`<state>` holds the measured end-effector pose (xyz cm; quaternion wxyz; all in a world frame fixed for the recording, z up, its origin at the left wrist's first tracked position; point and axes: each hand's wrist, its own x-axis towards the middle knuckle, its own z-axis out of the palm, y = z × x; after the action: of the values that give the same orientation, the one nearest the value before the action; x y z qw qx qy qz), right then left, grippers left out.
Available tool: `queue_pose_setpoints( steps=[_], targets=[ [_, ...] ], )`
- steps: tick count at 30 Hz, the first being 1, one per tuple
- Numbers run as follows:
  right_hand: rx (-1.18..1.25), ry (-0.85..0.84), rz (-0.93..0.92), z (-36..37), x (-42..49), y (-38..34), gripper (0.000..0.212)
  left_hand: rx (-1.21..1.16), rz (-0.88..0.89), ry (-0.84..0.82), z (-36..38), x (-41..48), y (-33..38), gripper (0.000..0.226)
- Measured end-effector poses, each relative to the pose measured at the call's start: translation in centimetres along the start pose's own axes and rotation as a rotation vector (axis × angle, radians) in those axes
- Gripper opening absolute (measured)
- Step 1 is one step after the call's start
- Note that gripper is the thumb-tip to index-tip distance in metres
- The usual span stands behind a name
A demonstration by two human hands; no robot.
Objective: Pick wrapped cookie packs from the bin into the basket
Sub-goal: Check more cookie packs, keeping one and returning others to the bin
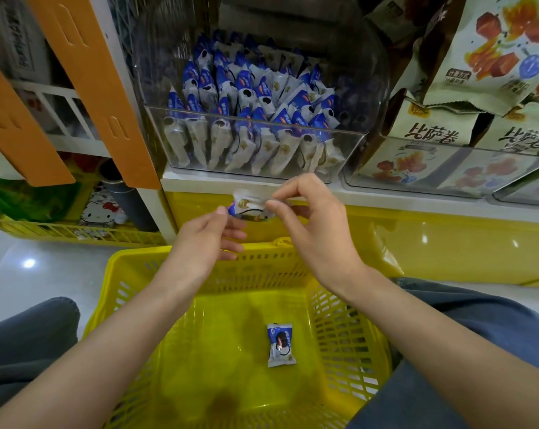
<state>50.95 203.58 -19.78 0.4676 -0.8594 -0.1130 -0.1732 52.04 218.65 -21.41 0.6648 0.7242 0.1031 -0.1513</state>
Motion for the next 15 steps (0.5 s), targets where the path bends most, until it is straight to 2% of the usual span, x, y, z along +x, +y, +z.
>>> queue_pose_setpoints(
  steps=[3,6,7,9,11,13,15],
  targets=[
    [-0.086,-0.130,-0.162,-0.1,-0.6,0.0,0.002,-0.213,-0.133,-0.103,-0.2,-0.1,0.5,0.049],
    [-0.237,-0.227,-0.293,-0.3,-1.0,0.1,0.012,-0.274,-0.029,-0.091,-0.3,-0.4,0.5,0.034],
    [-0.246,-0.246,-0.285,-0.3,-1.1,0.1,0.014,-0.275,0.005,-0.063,-0.2,-0.5,0.5,0.028],
    [-0.150,-0.241,-0.122,-0.1,-1.3,-0.3,0.014,-0.252,0.041,0.001,0.0,-0.5,0.7,0.021],
    [0.023,-0.191,0.162,0.0,-1.2,-0.5,0.017,-0.208,0.054,0.018,0.1,-0.5,0.8,0.021],
    [0.213,-0.223,0.436,0.0,-0.7,-0.5,0.020,-0.166,0.074,-0.034,0.4,-0.8,0.8,0.022],
    [0.398,-0.291,0.594,-0.1,-0.4,-0.4,0.025,-0.068,0.151,-0.070,0.7,-1.0,0.6,0.019]
  ],
)
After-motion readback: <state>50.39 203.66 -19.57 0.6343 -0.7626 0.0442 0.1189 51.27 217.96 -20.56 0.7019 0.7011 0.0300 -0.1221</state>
